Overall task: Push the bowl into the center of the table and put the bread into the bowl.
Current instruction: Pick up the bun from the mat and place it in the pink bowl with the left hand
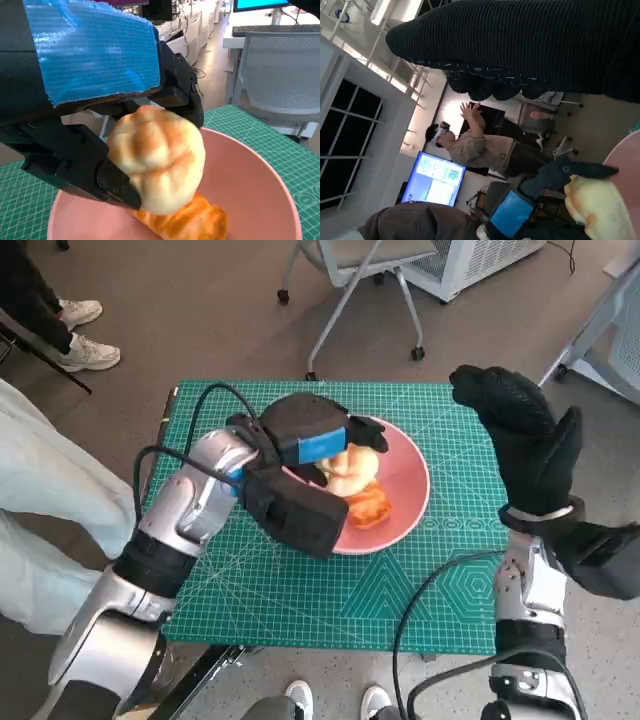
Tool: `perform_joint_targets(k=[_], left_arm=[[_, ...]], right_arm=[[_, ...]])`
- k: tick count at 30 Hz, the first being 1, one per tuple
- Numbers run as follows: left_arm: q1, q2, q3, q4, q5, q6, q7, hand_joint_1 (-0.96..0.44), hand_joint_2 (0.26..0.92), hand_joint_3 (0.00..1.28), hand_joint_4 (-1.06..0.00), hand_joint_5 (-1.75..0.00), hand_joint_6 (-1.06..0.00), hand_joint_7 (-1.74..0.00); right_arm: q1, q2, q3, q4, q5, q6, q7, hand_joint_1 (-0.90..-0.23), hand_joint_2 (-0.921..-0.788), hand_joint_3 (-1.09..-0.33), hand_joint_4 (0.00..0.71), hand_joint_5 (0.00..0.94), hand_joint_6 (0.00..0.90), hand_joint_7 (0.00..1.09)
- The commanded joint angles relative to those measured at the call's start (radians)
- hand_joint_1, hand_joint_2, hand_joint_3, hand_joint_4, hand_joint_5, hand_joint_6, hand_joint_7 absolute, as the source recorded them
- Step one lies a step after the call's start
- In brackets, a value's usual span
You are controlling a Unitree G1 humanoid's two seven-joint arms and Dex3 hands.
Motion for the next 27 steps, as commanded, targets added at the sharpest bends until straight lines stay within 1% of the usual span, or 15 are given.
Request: perform_joint_targets(k=[1, 5, 14, 21, 24, 25, 27], left_arm=[[0.023, 0.015, 0.017, -0.038, -0.006, 0.017, -0.001, -0.3, 0.92, 0.02, -0.46, 0.0, -0.55, -0.02], [0.047, 0.027, 0.05, -0.078, -0.044, 0.024, -0.011, -0.3, 0.918, 0.01, -0.42, 0.0, -0.51, 0.0], [0.087, 0.046, 0.118, -0.149, -0.132, 0.03, -0.034, -0.29, 0.91, 0.0, -0.39, 0.0, -0.48, 0.0], [0.093, 0.048, 0.126, -0.163, -0.146, 0.038, -0.046, -0.28, 0.91, 0.0, -0.39, 0.0, -0.48, 0.0], [0.131, 0.043, 0.248, -0.215, -0.361, 0.041, -0.103, -0.26, 0.908, 0.0, -0.36, 0.0, -0.45, 0.0], [0.141, 0.037, 0.278, -0.22, -0.414, 0.036, -0.111, -0.25, 0.908, 0.0, -0.35, 0.0, -0.45, 0.0], [0.153, 0.028, 0.304, -0.22, -0.466, 0.028, -0.111, -0.24, 0.908, 0.0, -0.34, 0.0, -0.43, 0.0]], right_arm=[[0.021, -0.001, 0.002, 0.002, -0.001, 0.006, -0.007, -0.644, -0.921, -0.707, 0.175, 0.001, 0.083, 0.45], [0.017, -0.002, 0.005, -0.001, -0.002, 0.01, -0.008, -0.646, -0.921, -0.707, 0.175, 0.001, 0.083, 0.45], [0.012, -0.005, 0.008, -0.005, 0.002, 0.016, -0.002, -0.652, -0.921, -0.708, 0.175, 0.001, 0.081, 0.44], [0.013, -0.005, 0.009, -0.008, 0.002, 0.018, -0.002, -0.652, -0.921, -0.71, 0.174, 0.001, 0.08, 0.43], [0.004, -0.008, 0.012, -0.025, 0.002, 0.031, -0.006, -0.652, -0.921, -0.711, 0.174, 0.0, 0.08, 0.43], [0.003, -0.008, 0.014, -0.033, 0.001, 0.034, -0.008, -0.651, -0.921, -0.712, 0.173, 0.0, 0.079, 0.43], [0.002, -0.008, 0.016, -0.043, 0.001, 0.039, -0.01, -0.651, -0.921, -0.713, 0.173, 0.0, 0.079, 0.43]])
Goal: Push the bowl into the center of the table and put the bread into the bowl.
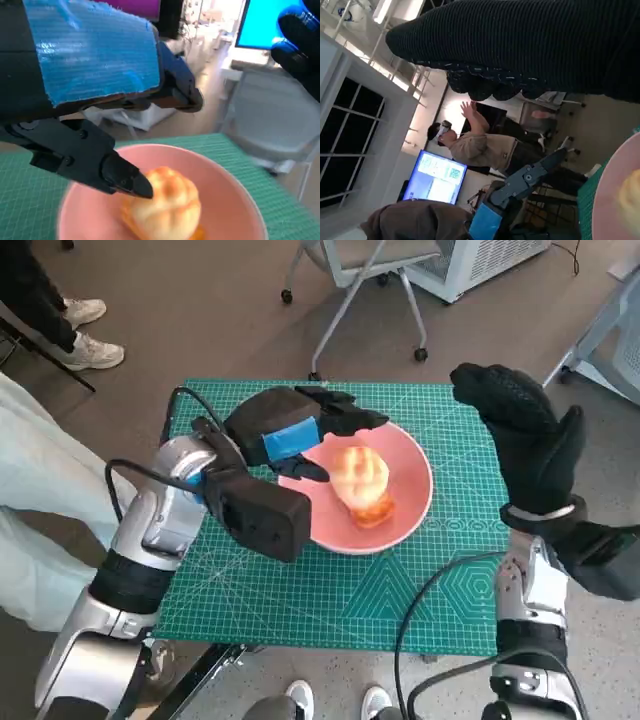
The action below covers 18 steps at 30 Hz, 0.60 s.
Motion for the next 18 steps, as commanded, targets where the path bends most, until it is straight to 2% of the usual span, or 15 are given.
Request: perform_joint_targets(k=[1, 5, 18], left_arm=[[0.041, -0.014, 0.119, -0.039, -0.201, -0.011, -0.03, -0.24, 0.908, 0.0, -0.32, 0.0, -0.43, 0.0], [0.061, -0.02, 0.147, -0.035, -0.245, -0.034, -0.013, -0.23, 0.909, 0.0, -0.29, 0.0, -0.41, 0.0], [0.063, 0.001, 0.168, -0.006, -0.22, -0.054, 0.032, -0.26, 0.908, 0.0, -0.23, 0.0, -0.35, 0.0]], right_arm=[[0.004, -0.006, 0.009, -0.027, 0.002, 0.031, -0.008, -0.65, -0.921, -0.715, 0.172, 0.0, 0.08, 0.43], [0.001, -0.007, 0.01, -0.04, 0.0, 0.034, -0.009, -0.649, -0.921, -0.717, 0.172, 0.0, 0.078, 0.43], [-0.006, -0.004, 0.014, -0.032, 0.004, 0.015, 0.005, -0.652, -0.921, -0.719, 0.175, 0.001, 0.074, 0.44]])
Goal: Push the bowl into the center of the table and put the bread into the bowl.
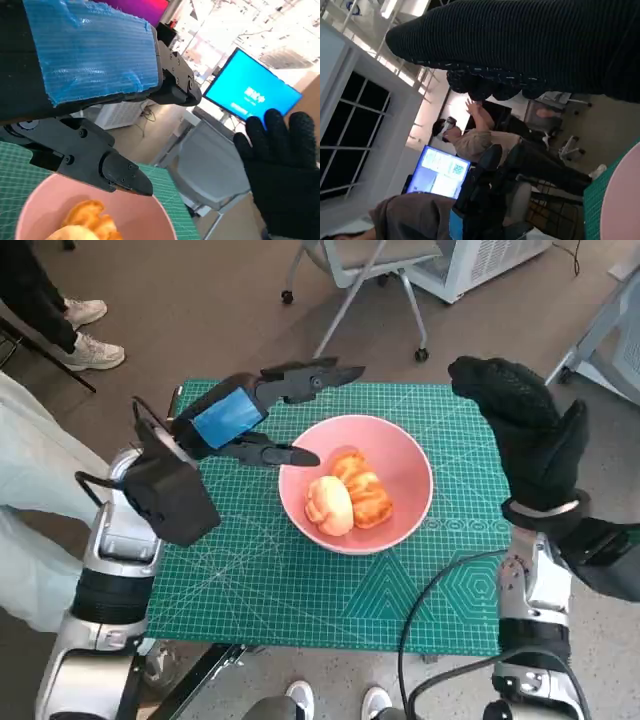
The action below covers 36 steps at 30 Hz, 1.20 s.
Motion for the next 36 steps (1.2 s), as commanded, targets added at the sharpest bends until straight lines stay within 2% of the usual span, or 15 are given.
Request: perform_joint_targets(k=[1, 5, 9, 15, 19, 24, 29, 36], left_arm=[[0.011, 0.002, 0.021, 0.012, -0.004, -0.021, 0.032, -0.26, 0.908, 0.0, -0.23, 0.0, -0.34, 0.0], [0.023, -0.02, 0.057, 0.01, -0.05, -0.055, 0.056, -0.27, 0.91, 0.0, -0.22, 0.0, -0.34, 0.0], [0.044, -0.101, 0.122, 0.023, -0.224, -0.121, 0.04, -0.32, 0.917, 0.03, -0.2, 0.0, -0.31, 0.0], [0.054, -0.183, 0.167, 0.054, -0.392, -0.174, -0.009, -0.46, 0.921, 0.17, -0.16, 0.0, -0.27, 0.0], [0.067, -0.251, 0.19, 0.056, -0.488, -0.183, -0.028, -0.54, 0.921, 0.26, -0.14, -0.01, -0.25, -0.02], [0.082, -0.288, 0.199, 0.046, -0.509, -0.215, -0.025, -0.57, 0.921, 0.33, -0.14, -0.01, -0.25, -0.03], [0.088, -0.291, 0.206, 0.054, -0.468, -0.271, -0.004, -0.6, 0.921, 0.44, -0.13, -0.01, -0.24, -0.04], [0.092, -0.302, 0.208, 0.061, -0.483, -0.269, -0.008, -0.63, 0.921, 0.53, -0.1, 0.0, -0.2, -0.03]], right_arm=[[0.003, 0.001, 0.005, 0.008, 0.004, -0.002, 0.007, -0.652, -0.921, -0.72, 0.175, 0.001, 0.073, 0.45], [0.004, 0.0, 0.007, 0.002, 0.003, -0.005, 0.004, -0.652, -0.921, -0.722, 0.175, 0.001, 0.07, 0.45], [0.003, -0.003, 0.007, -0.021, 0.001, 0.005, -0.011, -0.652, -0.921, -0.722, 0.175, 0.001, 0.069, 0.45], [0.002, -0.001, 0.008, -0.055, 0.002, 0.018, -0.027, -0.658, -0.921, -0.722, 0.177, 0.002, 0.067, 0.46], [-0.003, 0.001, 0.014, -0.09, -0.007, 0.023, -0.044, -0.663, -0.921, -0.717, 0.179, 0.003, 0.067, 0.47], [-0.015, -0.001, 0.022, -0.112, -0.018, 0.026, -0.059, -0.66, -0.921, -0.716, 0.181, 0.003, 0.067, 0.47], [-0.026, -0.003, 0.027, -0.117, -0.015, 0.024, -0.063, -0.66, -0.921, -0.707, 0.186, 0.005, 0.074, 0.47], [-0.037, -0.007, 0.024, -0.108, -0.007, 0.021, -0.06, -0.664, -0.921, -0.695, 0.197, 0.004, 0.11, 0.41]])
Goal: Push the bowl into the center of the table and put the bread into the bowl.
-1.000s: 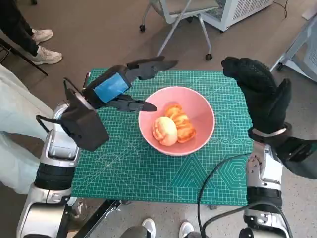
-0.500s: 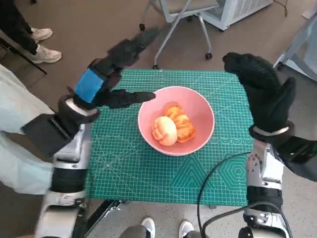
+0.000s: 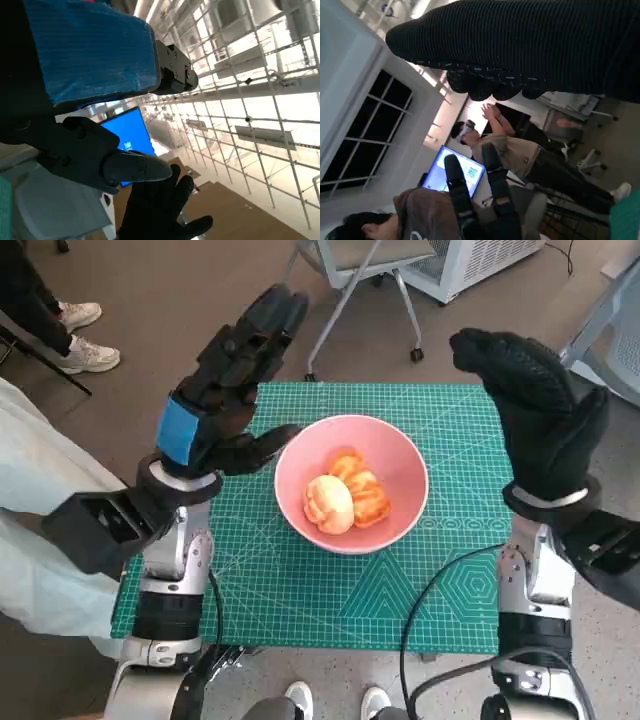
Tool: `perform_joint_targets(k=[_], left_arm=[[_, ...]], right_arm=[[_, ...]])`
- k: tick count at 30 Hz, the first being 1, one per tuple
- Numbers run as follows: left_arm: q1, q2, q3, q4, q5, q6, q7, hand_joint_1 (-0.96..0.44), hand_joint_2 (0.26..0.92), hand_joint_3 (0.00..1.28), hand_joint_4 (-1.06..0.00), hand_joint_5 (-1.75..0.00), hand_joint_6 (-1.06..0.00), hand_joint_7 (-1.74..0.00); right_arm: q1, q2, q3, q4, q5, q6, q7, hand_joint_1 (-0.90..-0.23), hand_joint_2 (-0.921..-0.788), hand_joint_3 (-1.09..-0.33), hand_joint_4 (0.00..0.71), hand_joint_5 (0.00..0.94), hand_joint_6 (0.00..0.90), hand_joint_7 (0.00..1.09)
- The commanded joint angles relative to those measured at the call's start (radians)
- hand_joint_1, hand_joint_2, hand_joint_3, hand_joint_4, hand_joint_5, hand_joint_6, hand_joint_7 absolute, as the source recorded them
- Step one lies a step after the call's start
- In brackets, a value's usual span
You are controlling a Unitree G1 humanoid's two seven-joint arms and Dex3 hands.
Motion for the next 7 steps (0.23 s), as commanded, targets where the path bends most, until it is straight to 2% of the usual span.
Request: perform_joint_targets(k=[1, 7], left_arm=[[0.009, -0.01, 0.006, 0.006, -0.007, -0.002, 0.001, -0.63, 0.921, 0.53, -0.09, 0.0, -0.2, -0.03], [0.02, -0.015, 0.002, -0.005, 0.003, 0.018, 0.014, -0.64, 0.921, 0.56, -0.09, 0.0, -0.18, -0.02]], right_arm=[[-0.001, -0.006, 0.0, 0.009, 0.001, 0.009, -0.004, -0.664, -0.921, -0.694, 0.199, 0.004, 0.114, 0.41], [-0.001, -0.006, 0.003, 0.005, -0.009, 0.007, -0.012, -0.663, -0.921, -0.694, 0.201, 0.002, 0.127, 0.38]])
